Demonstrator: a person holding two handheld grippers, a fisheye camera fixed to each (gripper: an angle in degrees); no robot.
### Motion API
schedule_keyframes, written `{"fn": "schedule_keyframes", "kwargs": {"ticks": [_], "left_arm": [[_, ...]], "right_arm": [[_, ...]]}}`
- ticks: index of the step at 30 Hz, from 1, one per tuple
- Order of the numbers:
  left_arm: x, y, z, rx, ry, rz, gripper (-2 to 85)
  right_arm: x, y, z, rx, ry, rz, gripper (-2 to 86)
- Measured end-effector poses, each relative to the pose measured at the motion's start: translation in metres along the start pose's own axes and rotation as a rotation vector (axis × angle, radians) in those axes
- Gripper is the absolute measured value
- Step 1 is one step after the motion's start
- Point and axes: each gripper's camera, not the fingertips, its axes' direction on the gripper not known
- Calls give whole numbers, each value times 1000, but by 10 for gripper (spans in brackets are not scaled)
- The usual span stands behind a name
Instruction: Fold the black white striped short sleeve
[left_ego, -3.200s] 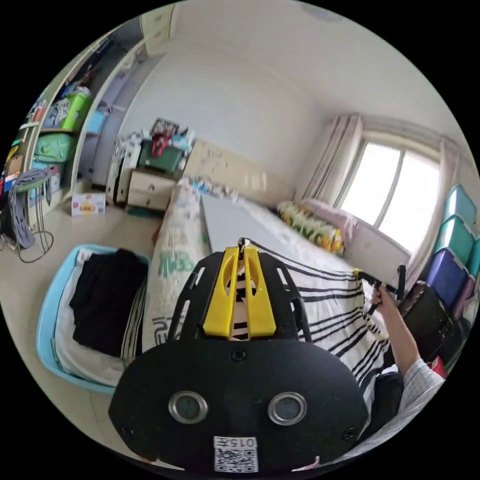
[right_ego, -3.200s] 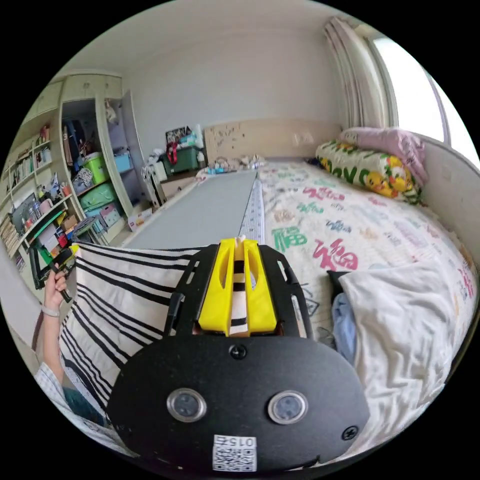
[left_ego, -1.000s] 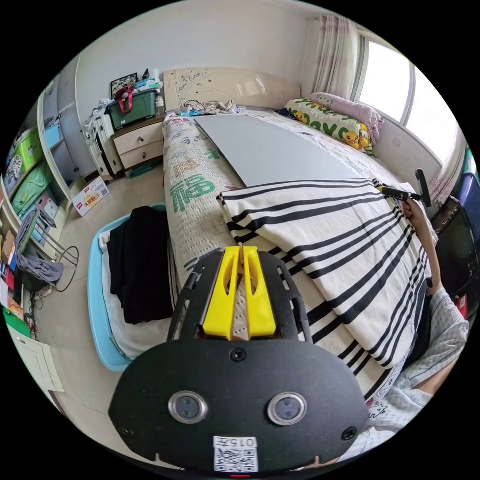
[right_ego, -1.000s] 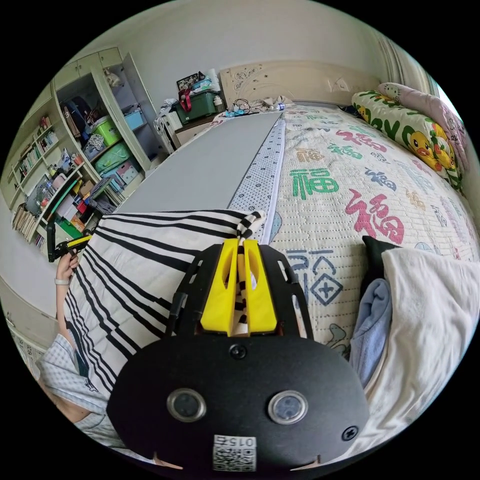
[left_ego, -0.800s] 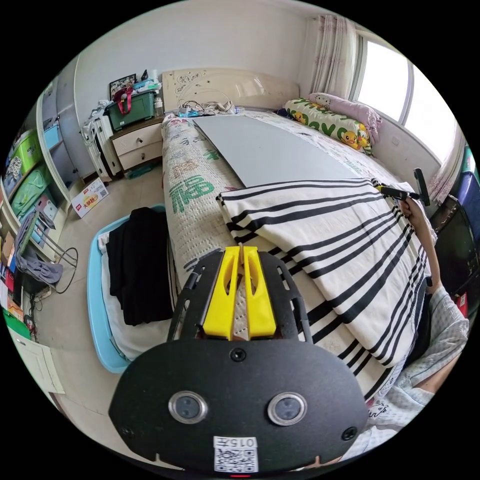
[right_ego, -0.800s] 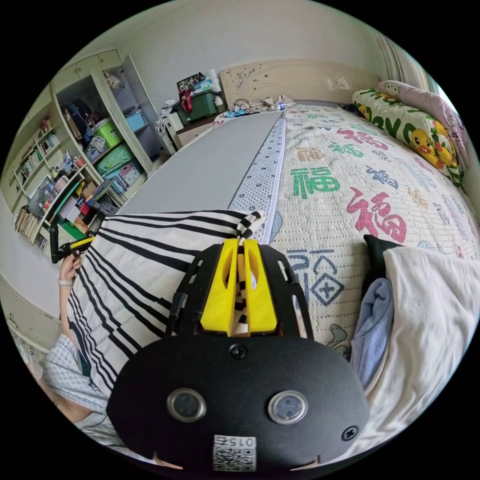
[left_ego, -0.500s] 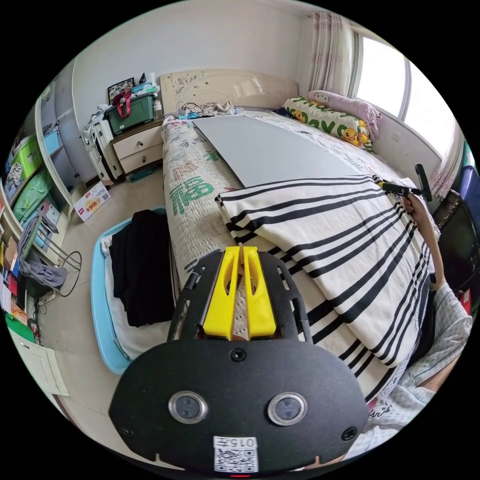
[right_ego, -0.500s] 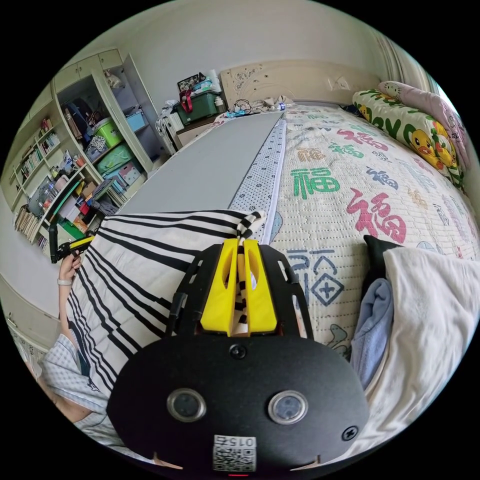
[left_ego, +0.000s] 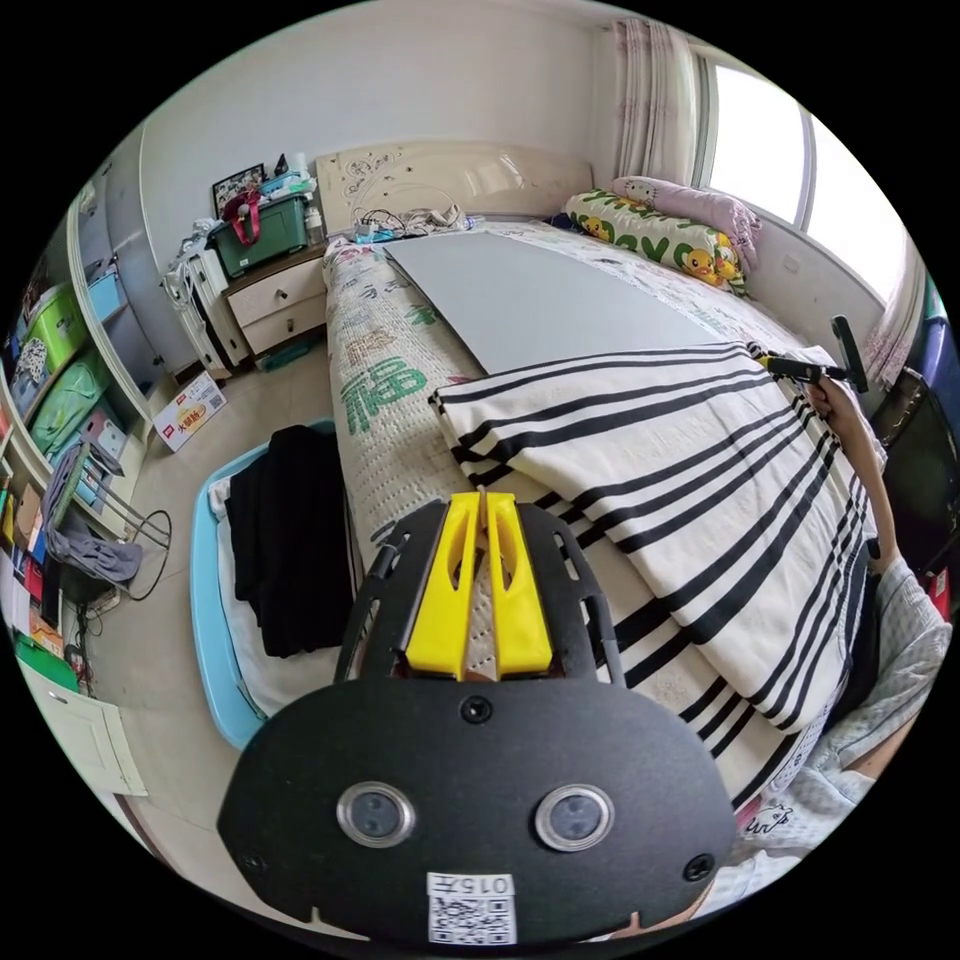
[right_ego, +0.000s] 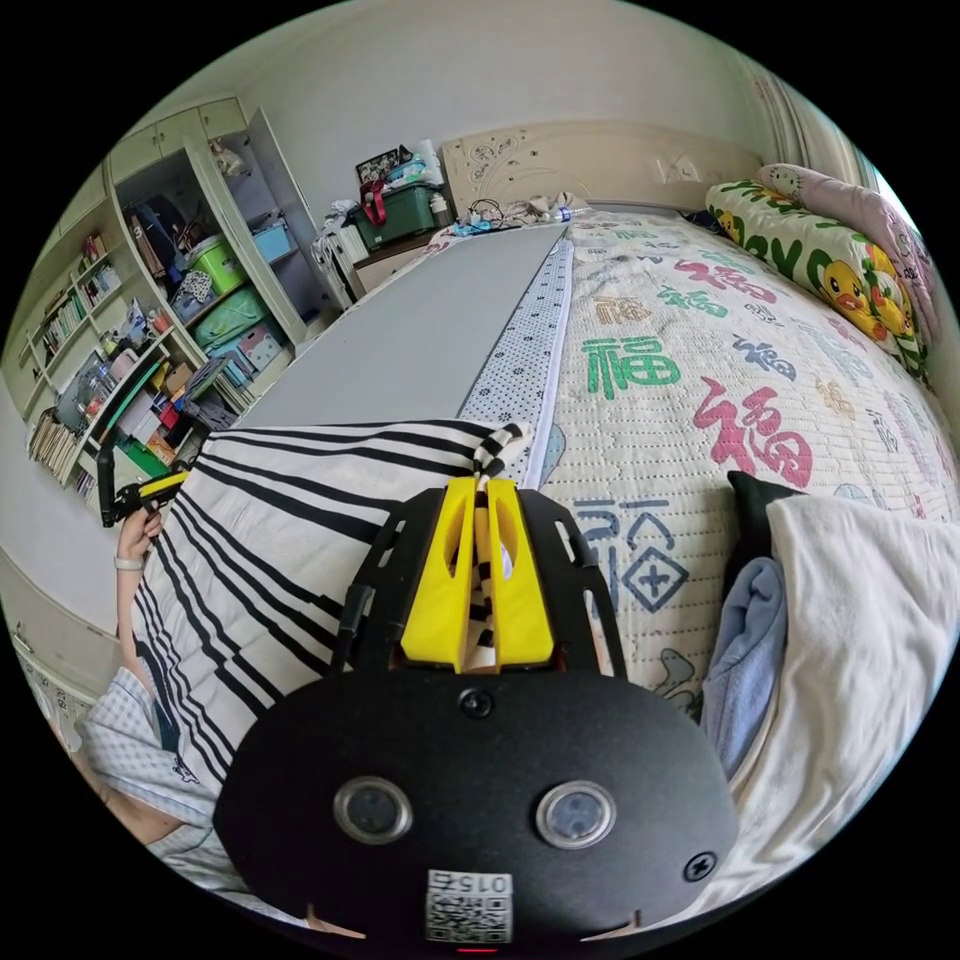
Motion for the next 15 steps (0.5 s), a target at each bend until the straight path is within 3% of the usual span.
{"fn": "schedule_keyframes", "kwargs": {"ticks": [7, 12, 13, 15], "left_arm": [[-15, -1, -46, 123, -46, 9, 5], [1, 2, -113, 362, -284, 16, 6], [2, 1, -118, 394, -264, 32, 6], [5, -1, -132, 534, -2, 184, 9]], "right_arm": [[-11, 25, 12, 14, 57, -19, 12], [-46, 52, 22, 54, 264, -121, 33], [-44, 55, 21, 68, 257, -115, 36], [-32, 69, 11, 145, 203, -70, 45]]}}
